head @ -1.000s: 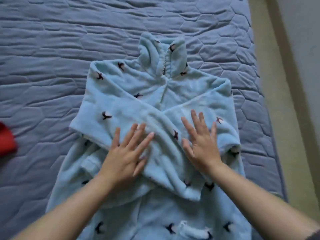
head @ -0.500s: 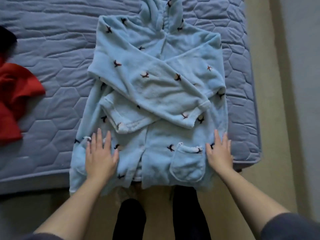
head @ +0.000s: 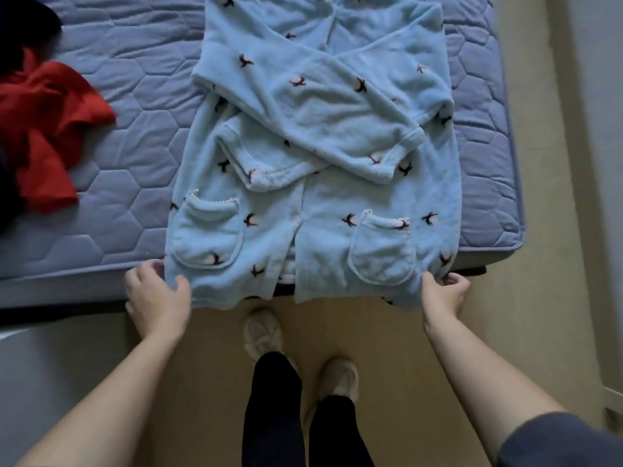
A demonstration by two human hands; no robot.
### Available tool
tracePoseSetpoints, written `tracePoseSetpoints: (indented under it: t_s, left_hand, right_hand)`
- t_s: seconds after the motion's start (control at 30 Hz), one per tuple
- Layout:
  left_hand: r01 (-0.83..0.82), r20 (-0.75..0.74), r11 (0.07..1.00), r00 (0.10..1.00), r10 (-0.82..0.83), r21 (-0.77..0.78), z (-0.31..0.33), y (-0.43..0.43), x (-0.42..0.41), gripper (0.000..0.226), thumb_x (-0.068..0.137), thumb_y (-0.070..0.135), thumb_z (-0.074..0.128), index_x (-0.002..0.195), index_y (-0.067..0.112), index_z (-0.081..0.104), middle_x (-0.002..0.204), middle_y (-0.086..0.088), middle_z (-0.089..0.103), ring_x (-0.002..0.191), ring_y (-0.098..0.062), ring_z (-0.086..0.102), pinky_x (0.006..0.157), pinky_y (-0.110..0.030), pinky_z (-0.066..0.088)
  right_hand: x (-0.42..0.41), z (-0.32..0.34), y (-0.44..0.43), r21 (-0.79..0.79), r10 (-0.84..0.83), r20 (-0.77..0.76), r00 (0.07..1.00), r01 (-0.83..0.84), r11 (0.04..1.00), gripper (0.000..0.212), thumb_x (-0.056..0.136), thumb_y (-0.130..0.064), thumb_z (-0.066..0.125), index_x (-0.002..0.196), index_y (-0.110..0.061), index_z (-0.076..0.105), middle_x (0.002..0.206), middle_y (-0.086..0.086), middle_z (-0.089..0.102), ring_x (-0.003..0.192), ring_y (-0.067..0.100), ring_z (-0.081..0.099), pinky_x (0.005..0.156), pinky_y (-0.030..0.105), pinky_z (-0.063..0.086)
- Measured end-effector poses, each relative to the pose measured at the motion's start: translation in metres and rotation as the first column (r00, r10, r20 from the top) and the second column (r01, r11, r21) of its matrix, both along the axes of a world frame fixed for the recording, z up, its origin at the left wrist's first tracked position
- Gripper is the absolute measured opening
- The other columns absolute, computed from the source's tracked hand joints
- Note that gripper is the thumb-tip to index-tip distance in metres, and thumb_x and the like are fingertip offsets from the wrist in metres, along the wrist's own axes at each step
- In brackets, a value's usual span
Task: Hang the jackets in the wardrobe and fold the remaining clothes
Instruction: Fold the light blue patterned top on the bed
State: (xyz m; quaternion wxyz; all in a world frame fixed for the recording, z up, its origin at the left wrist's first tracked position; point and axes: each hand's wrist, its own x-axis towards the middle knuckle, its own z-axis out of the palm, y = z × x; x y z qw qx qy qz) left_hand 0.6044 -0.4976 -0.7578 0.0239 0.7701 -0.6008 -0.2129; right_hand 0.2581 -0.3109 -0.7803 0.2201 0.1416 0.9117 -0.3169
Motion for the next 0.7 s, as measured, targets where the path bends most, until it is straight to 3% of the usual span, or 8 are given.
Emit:
tracePoseSetpoints:
  t_s: [0.07, 0.13, 0.17, 0.23, 0.3, 0.4, 0.53, 0.7]
  left_hand:
    - [0.1, -0.059, 0.994, 0.993, -0.098, 0.041, 0.0, 0.026, -0.009, 0.012, 0.086, 0.023, 0.061, 0.091, 0.014, 0.056, 0.098, -0.014, 0.06, 0.089, -0.034, 0.056, 0.076, -0.042, 0.045]
    - [-0.007, -0.255, 0.93, 0.961, 0.108, 0.366, -0.009, 0.049, -0.029, 0.018, 0.09, 0.031, 0.059, 0.093, 0.013, 0.058, 0.1, -0.011, 0.065, 0.093, -0.031, 0.062, 0.077, -0.039, 0.05]
    - [-0.122, -0.336, 0.84, 0.879, 0.339, 0.529, -0.014, 0.055, -0.04, 0.026, 0.09, 0.032, 0.061, 0.105, 0.011, 0.057, 0.109, -0.009, 0.064, 0.102, -0.029, 0.061, 0.081, -0.041, 0.052]
    - [-0.329, -0.407, 0.637, 0.55, 0.729, 0.697, -0.026, 0.06, -0.059, 0.043, 0.088, 0.028, 0.066, 0.124, 0.009, 0.051, 0.118, -0.007, 0.059, 0.111, -0.026, 0.058, 0.084, -0.045, 0.052]
    - [-0.433, -0.421, 0.536, 0.337, 0.842, 0.725, -0.038, 0.062, -0.069, 0.036, 0.088, 0.023, 0.066, 0.119, 0.008, 0.055, 0.108, -0.009, 0.062, 0.1, -0.023, 0.062, 0.08, -0.042, 0.052]
    - [-0.444, -0.431, 0.527, 0.304, 0.849, 0.725, -0.047, 0.064, -0.074, 0.014, 0.088, 0.021, 0.065, 0.09, 0.011, 0.056, 0.078, -0.006, 0.058, 0.067, -0.016, 0.058, 0.061, -0.032, 0.047]
    - [-0.442, -0.479, 0.531, 0.233, 0.846, 0.723, -0.039, 0.067, -0.077, 0.007, 0.088, 0.011, 0.063, 0.092, 0.007, 0.058, 0.083, -0.009, 0.063, 0.069, -0.019, 0.06, 0.06, -0.032, 0.048]
    - [-0.291, -0.538, 0.557, 0.15, 0.829, 0.777, -0.007, 0.103, -0.098, 0.007, 0.089, 0.004, 0.06, 0.083, 0.001, 0.06, 0.063, -0.009, 0.067, 0.051, -0.014, 0.066, 0.046, -0.025, 0.054]
  right_hand:
    - [0.017, -0.004, 0.006, 0.022, -0.114, 0.154, 0.982, 0.112, 0.993, 0.043, 0.085, -0.022, 0.063, 0.121, -0.004, 0.048, 0.122, 0.014, 0.054, 0.107, 0.031, 0.055, 0.083, 0.031, 0.042]
    - [0.041, -0.007, 0.008, -0.009, -0.228, 0.506, 0.832, 0.269, 0.963, 0.032, 0.089, -0.024, 0.058, 0.118, -0.011, 0.051, 0.118, 0.011, 0.056, 0.102, 0.028, 0.057, 0.089, 0.044, 0.047]
    - [0.053, -0.005, 0.006, -0.043, -0.239, 0.635, 0.735, 0.343, 0.939, 0.021, 0.091, -0.022, 0.056, 0.111, -0.015, 0.052, 0.113, 0.01, 0.056, 0.095, 0.024, 0.058, 0.087, 0.047, 0.046]
    - [0.067, -0.009, -0.004, -0.143, -0.2, 0.747, 0.634, 0.448, 0.883, 0.002, 0.093, -0.016, 0.051, 0.093, -0.016, 0.053, 0.103, 0.009, 0.057, 0.083, 0.02, 0.056, 0.086, 0.047, 0.043]
    - [0.073, -0.018, -0.015, -0.226, -0.15, 0.773, 0.616, 0.489, 0.843, 0.011, 0.094, -0.011, 0.051, 0.085, -0.015, 0.055, 0.093, 0.006, 0.06, 0.083, 0.017, 0.057, 0.088, 0.045, 0.043]
    - [0.077, -0.022, -0.025, -0.216, -0.154, 0.761, 0.63, 0.471, 0.856, 0.01, 0.092, -0.01, 0.056, 0.083, -0.014, 0.056, 0.083, 0.004, 0.061, 0.078, 0.016, 0.058, 0.083, 0.041, 0.045]
    - [0.076, -0.015, -0.019, -0.292, -0.164, 0.749, 0.642, 0.542, 0.788, 0.008, 0.089, -0.005, 0.054, 0.087, -0.011, 0.058, 0.087, 0.008, 0.064, 0.078, 0.022, 0.061, 0.078, 0.039, 0.048]
    - [0.073, 0.016, 0.005, -0.454, -0.155, 0.695, 0.702, 0.596, 0.662, 0.028, 0.089, -0.005, 0.058, 0.115, -0.012, 0.058, 0.1, 0.011, 0.067, 0.081, 0.023, 0.066, 0.067, 0.034, 0.053]
